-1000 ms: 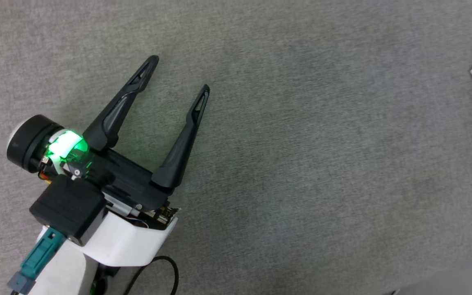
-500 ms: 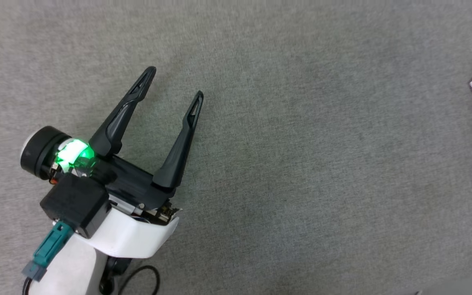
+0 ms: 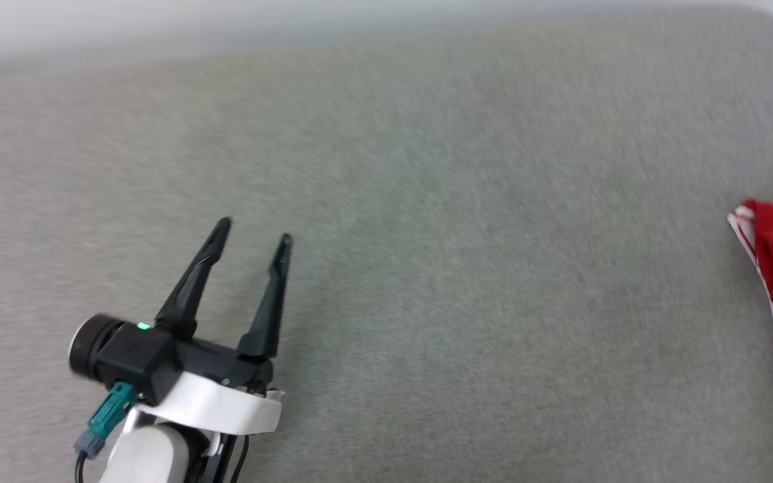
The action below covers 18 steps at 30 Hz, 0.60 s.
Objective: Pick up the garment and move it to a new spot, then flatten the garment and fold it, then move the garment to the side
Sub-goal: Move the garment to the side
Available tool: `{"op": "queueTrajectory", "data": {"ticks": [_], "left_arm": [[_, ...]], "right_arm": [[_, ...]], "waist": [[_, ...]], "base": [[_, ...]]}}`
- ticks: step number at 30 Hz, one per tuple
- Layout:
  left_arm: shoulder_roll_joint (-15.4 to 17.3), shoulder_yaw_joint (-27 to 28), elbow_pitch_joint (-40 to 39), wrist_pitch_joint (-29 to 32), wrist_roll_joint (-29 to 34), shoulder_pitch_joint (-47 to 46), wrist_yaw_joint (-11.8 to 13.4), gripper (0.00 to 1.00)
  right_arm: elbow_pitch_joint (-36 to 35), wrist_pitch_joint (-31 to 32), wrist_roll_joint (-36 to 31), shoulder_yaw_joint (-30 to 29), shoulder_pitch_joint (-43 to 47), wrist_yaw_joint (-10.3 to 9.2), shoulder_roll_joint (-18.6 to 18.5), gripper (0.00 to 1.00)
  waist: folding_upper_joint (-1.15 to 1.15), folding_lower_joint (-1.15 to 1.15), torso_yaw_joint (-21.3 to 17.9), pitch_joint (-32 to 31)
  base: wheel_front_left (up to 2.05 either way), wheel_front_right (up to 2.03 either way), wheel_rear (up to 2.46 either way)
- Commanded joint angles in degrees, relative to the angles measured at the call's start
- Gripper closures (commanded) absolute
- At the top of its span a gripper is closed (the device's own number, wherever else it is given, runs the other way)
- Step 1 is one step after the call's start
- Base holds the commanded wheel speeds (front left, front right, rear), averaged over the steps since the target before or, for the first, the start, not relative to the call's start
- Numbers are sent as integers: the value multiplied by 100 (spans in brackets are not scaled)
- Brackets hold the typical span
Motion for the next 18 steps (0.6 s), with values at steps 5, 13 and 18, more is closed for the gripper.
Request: {"op": "queueTrajectory", "data": {"ticks": [5, 13, 18], "left_arm": [[-178, 298, 97, -31, 91, 411, 41, 0], [-374, 555, 372, -27, 174, 737, -107, 0], [-540, 715, 554, -28, 208, 847, -197, 0]], "right_arm": [[-1238, -400, 70, -374, 932, -7, 1056, 0], [-1990, -1129, 286, -318, 2017, -7, 2030, 0], [-1857, -1539, 331, -160, 2460, -6, 2453, 0]], "waist": [[0, 2, 587, -749], [0, 2, 855, -1002], [0, 2, 947, -1128]], "base": [[0, 0, 0], [0, 0, 0], [0, 0, 0]]}}
